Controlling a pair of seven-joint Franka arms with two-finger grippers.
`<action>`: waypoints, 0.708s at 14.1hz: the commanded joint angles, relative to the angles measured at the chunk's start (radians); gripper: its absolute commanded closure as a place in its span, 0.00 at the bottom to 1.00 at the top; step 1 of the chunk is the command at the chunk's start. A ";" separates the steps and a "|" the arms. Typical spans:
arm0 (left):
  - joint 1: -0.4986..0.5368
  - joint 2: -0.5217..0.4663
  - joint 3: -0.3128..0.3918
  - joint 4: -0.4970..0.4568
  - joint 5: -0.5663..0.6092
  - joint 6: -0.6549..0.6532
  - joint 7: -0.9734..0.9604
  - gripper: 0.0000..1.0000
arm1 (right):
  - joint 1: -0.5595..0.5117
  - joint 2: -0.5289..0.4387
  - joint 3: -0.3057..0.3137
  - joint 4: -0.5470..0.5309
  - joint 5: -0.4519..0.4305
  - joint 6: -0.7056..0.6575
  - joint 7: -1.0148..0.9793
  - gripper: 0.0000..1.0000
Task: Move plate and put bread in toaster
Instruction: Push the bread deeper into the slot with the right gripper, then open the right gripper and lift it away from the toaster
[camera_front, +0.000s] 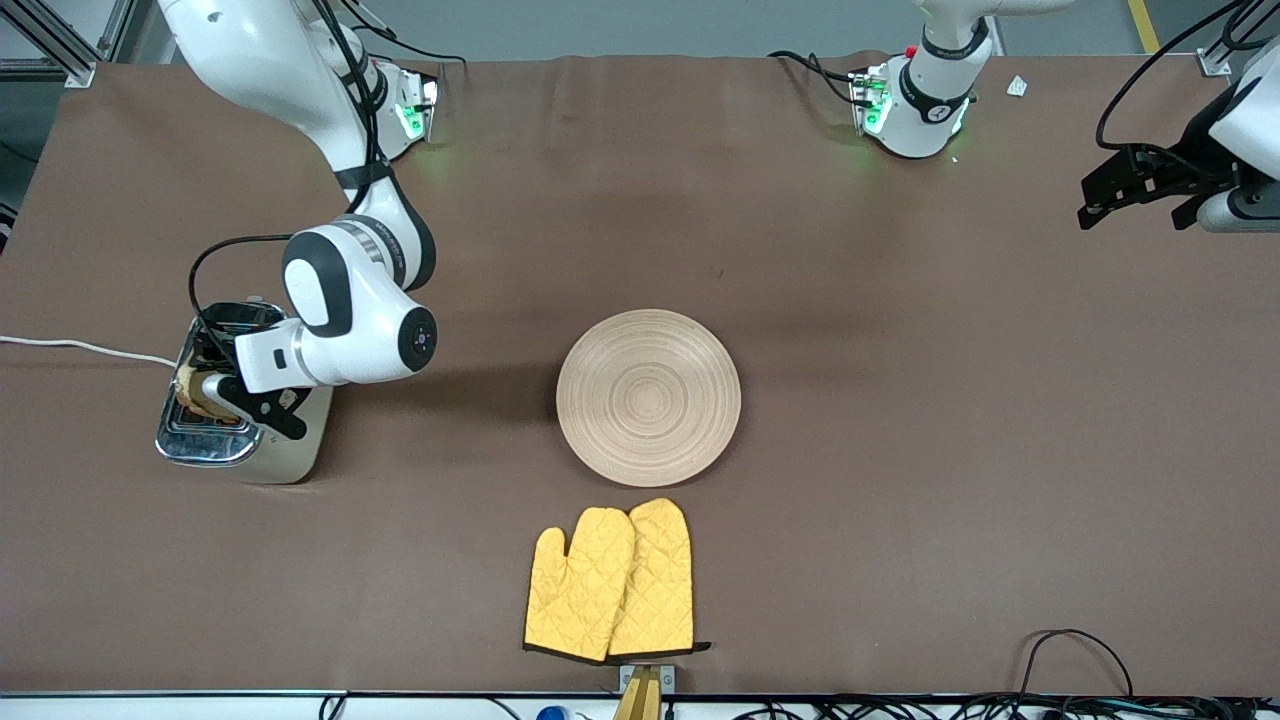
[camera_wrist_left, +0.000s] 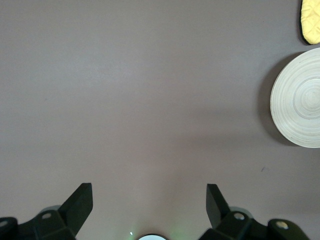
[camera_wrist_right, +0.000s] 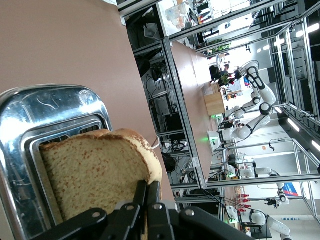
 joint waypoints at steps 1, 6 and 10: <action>0.004 0.000 -0.001 0.008 0.013 0.000 -0.005 0.00 | -0.027 -0.010 0.014 -0.032 -0.042 0.018 0.031 1.00; 0.004 0.000 0.000 0.012 0.015 0.000 -0.001 0.00 | -0.028 0.026 0.014 -0.036 -0.042 0.038 0.088 1.00; 0.004 0.000 0.000 0.018 0.018 -0.001 0.002 0.00 | -0.040 0.023 0.014 -0.030 -0.042 0.039 0.086 0.32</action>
